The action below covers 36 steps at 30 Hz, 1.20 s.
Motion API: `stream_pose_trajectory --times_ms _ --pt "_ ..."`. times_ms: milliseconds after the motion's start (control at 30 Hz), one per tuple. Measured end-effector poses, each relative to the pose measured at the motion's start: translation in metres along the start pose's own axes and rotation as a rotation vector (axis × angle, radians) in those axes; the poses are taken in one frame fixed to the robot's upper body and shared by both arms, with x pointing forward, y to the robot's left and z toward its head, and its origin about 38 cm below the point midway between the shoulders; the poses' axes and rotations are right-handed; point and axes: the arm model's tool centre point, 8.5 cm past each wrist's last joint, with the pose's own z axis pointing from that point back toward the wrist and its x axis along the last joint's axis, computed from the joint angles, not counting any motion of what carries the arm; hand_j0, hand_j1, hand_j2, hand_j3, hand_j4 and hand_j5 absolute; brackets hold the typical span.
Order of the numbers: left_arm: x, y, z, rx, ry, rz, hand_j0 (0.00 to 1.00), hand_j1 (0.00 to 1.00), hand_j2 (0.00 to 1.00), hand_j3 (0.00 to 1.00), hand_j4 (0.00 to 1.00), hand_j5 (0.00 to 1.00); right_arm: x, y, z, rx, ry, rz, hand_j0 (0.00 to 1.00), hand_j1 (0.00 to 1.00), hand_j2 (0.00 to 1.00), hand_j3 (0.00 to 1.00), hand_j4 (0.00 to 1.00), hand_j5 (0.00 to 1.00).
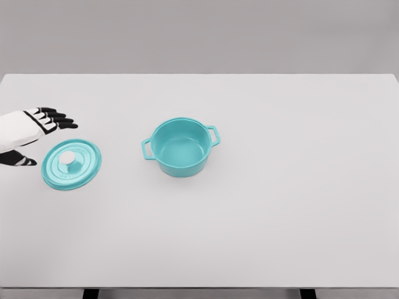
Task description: Cover the pot with left arm
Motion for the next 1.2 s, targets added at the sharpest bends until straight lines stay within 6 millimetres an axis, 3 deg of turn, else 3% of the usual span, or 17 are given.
stream_pose_trajectory --times_ms 333,467,600,633,767,833,967,1067,1200 --pt "-0.003 0.004 0.0 0.002 0.008 -0.012 1.0 1.0 1.0 1.0 1.0 1.0 -0.001 0.0 0.0 0.001 0.004 -0.002 1.0 1.0 1.0 1.0 1.0 1.0" --pt "-0.017 0.01 0.005 0.0 0.053 -0.032 1.0 1.0 1.0 1.0 1.0 1.0 -0.001 0.0 0.0 0.001 0.005 -0.002 1.0 1.0 1.0 1.0 1.0 1.0" --pt "-0.048 0.09 -0.006 0.089 0.113 -0.169 1.0 1.0 1.0 1.0 1.0 1.0 -0.001 0.0 0.0 0.001 0.005 -0.002 1.0 1.0 1.0 1.0 1.0 1.0" --pt "-0.052 0.097 -0.011 0.084 0.117 -0.177 1.0 1.0 1.0 1.0 1.0 1.0 -0.001 0.0 0.0 0.001 0.005 -0.002 1.0 1.0 1.0 1.0 1.0 1.0" --pt "-0.055 0.04 -0.02 -0.1 0.103 -0.133 1.0 1.0 1.0 1.0 1.0 1.0 -0.001 0.0 0.0 0.001 0.005 -0.002 1.0 1.0 1.0 1.0 1.0 1.0" --pt "-0.059 0.048 -0.018 -0.129 0.111 -0.166 1.0 1.0 1.0 1.0 1.0 1.0 -0.001 0.0 0.0 0.001 0.005 -0.002 1.0 1.0 1.0 1.0 1.0 1.0" --pt "-0.059 0.028 -0.021 -0.204 0.1 -0.157 1.0 1.0 1.0 1.0 1.0 1.0 -0.001 0.0 0.0 0.001 0.005 -0.002 1.0 1.0 1.0 1.0 1.0 1.0" --pt "-0.063 0.014 -0.038 -0.265 0.106 -0.139 1.0 1.0 1.0 1.0 1.0 1.0 -0.001 0.0 0.0 0.001 0.005 -0.002 1.0 1.0 1.0 1.0 1.0 1.0" --pt "-0.065 0.028 -0.055 -0.262 0.104 -0.145 1.0 1.0 1.0 1.0 1.0 1.0 -0.001 0.0 0.0 0.001 0.005 -0.002 1.0 1.0 1.0 1.0 1.0 1.0"
